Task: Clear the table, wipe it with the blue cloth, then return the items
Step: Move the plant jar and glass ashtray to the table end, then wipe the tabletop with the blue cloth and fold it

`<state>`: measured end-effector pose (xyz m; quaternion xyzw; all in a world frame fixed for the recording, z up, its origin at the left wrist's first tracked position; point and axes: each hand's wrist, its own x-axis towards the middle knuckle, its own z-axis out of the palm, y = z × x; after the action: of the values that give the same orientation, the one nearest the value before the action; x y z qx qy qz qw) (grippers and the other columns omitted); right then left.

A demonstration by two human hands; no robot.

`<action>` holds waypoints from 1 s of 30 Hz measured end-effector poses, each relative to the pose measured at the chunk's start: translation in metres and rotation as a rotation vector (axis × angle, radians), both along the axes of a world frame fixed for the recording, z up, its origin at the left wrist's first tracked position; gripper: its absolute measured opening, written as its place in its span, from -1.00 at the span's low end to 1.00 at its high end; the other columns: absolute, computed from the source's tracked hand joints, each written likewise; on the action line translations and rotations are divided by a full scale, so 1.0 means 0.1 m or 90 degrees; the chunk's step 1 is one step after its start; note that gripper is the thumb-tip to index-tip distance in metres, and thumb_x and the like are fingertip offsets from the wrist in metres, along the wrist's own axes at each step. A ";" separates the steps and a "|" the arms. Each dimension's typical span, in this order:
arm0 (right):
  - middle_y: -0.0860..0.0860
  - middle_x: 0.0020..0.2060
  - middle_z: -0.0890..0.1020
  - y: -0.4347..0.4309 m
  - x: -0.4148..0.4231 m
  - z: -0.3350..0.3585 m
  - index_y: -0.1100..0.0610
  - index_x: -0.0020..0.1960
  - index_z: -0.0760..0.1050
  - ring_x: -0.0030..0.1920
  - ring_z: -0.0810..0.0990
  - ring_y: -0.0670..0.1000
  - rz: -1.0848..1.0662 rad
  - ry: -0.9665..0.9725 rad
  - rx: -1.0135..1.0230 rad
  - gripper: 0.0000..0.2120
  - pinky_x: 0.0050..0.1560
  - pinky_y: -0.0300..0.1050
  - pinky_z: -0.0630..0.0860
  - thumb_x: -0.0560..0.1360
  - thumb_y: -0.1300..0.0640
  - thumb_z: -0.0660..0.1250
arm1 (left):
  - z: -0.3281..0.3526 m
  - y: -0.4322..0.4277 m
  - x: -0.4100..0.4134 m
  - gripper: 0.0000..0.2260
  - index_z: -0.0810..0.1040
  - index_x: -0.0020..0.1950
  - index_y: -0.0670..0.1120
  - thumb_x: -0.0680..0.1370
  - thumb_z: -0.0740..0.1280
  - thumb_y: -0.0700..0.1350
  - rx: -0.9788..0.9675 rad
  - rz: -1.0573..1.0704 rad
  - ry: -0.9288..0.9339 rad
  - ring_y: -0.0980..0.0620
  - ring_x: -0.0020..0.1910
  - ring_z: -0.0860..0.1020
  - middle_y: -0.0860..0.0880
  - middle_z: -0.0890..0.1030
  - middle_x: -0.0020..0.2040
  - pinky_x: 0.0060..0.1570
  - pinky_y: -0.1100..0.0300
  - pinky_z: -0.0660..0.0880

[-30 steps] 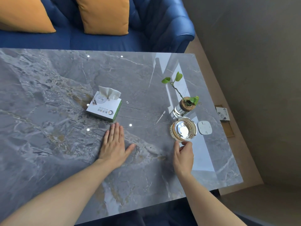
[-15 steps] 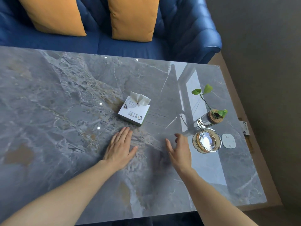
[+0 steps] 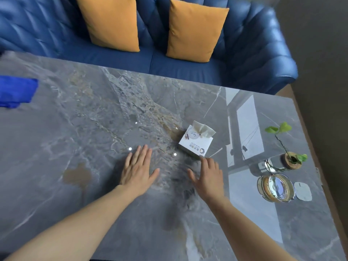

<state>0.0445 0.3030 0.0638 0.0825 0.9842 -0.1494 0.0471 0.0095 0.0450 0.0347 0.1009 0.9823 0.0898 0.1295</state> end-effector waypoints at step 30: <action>0.01 0.66 0.12 -2.30 -1.14 0.82 -0.11 0.66 0.03 0.66 0.00 0.09 0.337 -0.033 0.062 -0.18 0.57 0.18 0.09 0.53 -0.49 -0.01 | 1.07 -2.32 -0.07 -0.32 0.00 0.64 0.14 0.57 -0.01 0.38 -0.062 0.295 0.043 -0.05 0.64 -0.05 -0.03 -0.04 0.68 0.57 -0.07 -0.01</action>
<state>-0.0699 0.0734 0.1463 -0.1715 0.9760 -0.0825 0.1060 0.0026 -0.1874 0.1417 -0.1304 0.9863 0.0661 0.0770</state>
